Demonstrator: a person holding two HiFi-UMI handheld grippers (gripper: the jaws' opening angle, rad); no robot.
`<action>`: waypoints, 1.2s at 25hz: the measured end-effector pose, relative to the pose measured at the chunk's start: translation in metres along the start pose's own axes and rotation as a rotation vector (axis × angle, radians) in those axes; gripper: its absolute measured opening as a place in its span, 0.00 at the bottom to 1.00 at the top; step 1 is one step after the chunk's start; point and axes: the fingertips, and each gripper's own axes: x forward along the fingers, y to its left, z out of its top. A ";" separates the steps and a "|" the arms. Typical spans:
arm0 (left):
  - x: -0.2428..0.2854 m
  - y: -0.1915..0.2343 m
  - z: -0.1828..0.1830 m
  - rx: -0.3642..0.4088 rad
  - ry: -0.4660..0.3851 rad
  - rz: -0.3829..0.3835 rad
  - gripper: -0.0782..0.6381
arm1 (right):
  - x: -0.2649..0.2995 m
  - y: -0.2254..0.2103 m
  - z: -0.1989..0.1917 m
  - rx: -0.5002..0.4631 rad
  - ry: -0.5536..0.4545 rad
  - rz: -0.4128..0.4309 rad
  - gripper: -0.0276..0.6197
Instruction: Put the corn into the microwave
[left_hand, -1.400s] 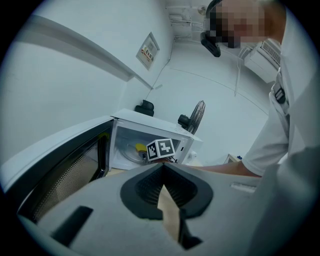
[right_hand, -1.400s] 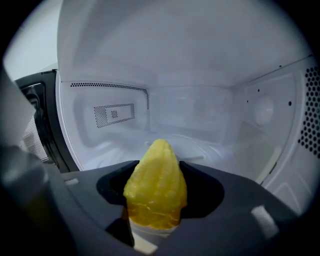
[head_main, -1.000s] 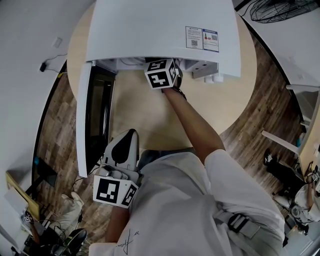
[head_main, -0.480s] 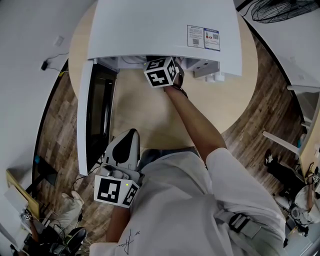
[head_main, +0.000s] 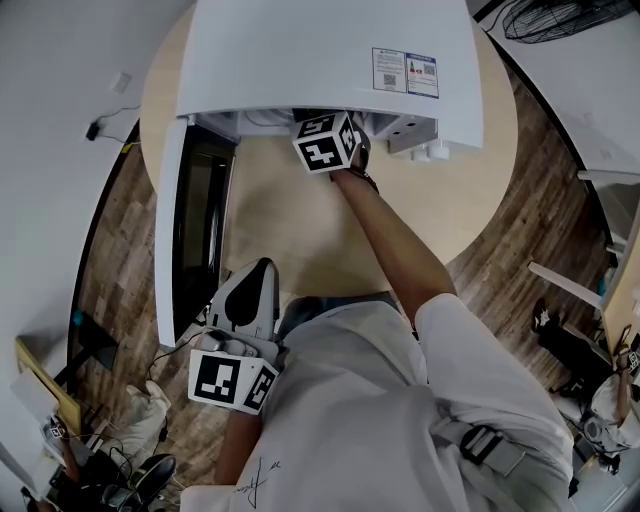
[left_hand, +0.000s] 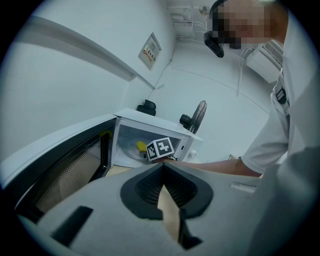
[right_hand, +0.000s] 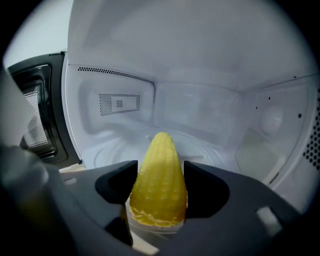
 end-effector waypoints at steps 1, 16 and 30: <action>-0.001 0.000 -0.001 0.001 0.002 0.001 0.10 | 0.000 0.000 0.000 0.008 -0.001 0.002 0.50; -0.009 -0.019 -0.003 0.021 -0.009 -0.017 0.10 | -0.024 -0.003 0.006 0.080 -0.045 0.012 0.51; -0.017 -0.035 -0.006 0.038 -0.030 -0.041 0.10 | -0.056 0.005 0.011 0.135 -0.101 0.020 0.48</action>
